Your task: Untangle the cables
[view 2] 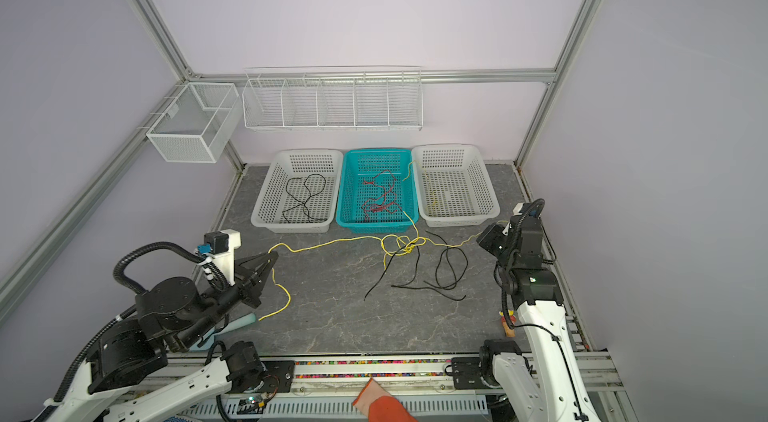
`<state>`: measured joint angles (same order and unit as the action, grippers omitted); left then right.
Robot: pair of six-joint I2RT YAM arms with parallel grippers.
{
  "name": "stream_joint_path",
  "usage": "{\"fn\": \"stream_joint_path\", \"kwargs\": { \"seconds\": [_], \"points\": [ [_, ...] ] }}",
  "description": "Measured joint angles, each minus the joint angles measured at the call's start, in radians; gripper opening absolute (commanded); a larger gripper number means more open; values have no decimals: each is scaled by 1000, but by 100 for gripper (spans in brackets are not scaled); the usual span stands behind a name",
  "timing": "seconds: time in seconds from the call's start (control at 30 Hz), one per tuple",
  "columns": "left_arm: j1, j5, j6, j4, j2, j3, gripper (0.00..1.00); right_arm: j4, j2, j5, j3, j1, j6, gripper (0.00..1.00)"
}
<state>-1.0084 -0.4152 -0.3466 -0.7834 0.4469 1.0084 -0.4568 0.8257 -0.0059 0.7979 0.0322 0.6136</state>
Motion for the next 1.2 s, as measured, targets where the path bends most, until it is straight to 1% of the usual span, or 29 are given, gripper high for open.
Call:
{"fn": "stream_joint_path", "kwargs": {
  "seconds": [0.1, 0.13, 0.23, 0.37, 0.47, 0.53, 0.63, 0.8, 0.9, 1.07, 1.2],
  "points": [
    [3, -74, 34, -14, -18, 98, 0, 27, 43, -13, -36, 43, 0, 8],
    [4, -91, 43, -14, -27, 126, 0, 33, 58, -24, -51, 48, 0, 9],
    [6, -113, 56, -1, -48, 153, 0, 39, 103, -85, -71, 34, -14, 8],
    [7, -83, 60, 33, -16, 102, 0, 47, 113, -107, -59, -66, -55, 6],
    [7, -46, 67, 70, 84, 85, 0, 52, 90, -94, -37, -161, -85, 6],
    [7, -19, 81, 110, 190, 104, 0, 54, 60, -84, -37, -186, -95, 6],
    [14, 35, 122, 182, 407, 177, 0, 62, 13, -67, -43, -187, -98, 6],
    [106, 191, 167, 283, 790, 385, 0, 72, -78, -65, -87, -187, -97, 6],
    [143, 260, 193, 300, 1015, 575, 0, 72, -146, -68, -115, -188, -94, 6],
    [153, 349, 221, 294, 1379, 944, 0, 68, -228, -79, -124, -191, -93, 6],
    [153, 386, 237, 212, 1712, 1350, 0, 60, -277, -101, -124, -191, -89, 6]
  ]
}}
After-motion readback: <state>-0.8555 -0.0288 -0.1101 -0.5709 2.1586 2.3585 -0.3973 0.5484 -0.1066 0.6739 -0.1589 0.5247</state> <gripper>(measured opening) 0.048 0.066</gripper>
